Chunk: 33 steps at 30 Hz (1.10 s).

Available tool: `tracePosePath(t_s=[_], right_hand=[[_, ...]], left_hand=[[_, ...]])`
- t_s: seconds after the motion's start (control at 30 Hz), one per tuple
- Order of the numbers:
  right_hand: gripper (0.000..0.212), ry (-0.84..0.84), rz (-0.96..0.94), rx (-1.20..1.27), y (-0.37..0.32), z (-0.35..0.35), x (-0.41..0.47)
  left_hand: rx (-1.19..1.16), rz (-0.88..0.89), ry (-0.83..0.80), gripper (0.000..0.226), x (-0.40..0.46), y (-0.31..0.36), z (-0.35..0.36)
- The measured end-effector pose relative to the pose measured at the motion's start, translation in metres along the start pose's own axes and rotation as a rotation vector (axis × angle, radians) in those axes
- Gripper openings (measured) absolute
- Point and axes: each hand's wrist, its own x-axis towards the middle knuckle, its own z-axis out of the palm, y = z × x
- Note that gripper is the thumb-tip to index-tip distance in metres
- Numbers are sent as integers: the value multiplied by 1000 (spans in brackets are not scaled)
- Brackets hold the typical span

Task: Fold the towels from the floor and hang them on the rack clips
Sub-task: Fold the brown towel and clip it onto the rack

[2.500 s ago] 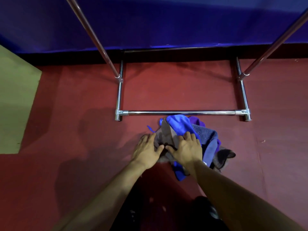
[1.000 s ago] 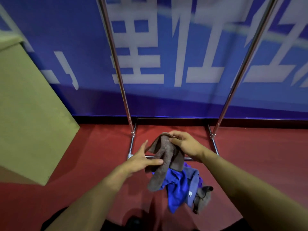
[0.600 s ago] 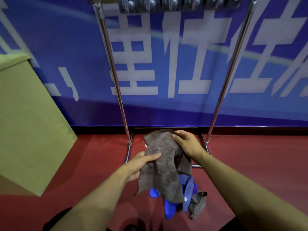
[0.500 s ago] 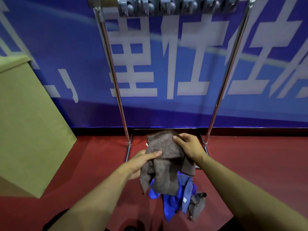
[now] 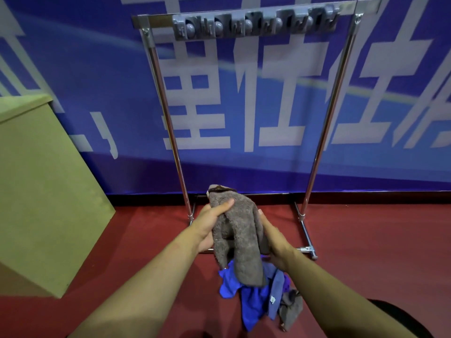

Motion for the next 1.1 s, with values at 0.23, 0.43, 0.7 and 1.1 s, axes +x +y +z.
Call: tracePosePath(t_s=[0.23, 0.43, 0.7, 1.1], right_hand=[[117, -177, 255, 135, 6, 9, -10], [69, -71, 2, 323, -7, 19, -2], [88, -176, 53, 422, 1, 24, -1], [36, 18, -267, 426, -18, 11, 0]], left_hand=[[-67, 40, -44, 32, 4, 17, 6], [-61, 21, -25, 41, 6, 19, -3], [-119, -97, -81, 53, 8, 19, -4], [-46, -46, 85, 55, 15, 23, -30]])
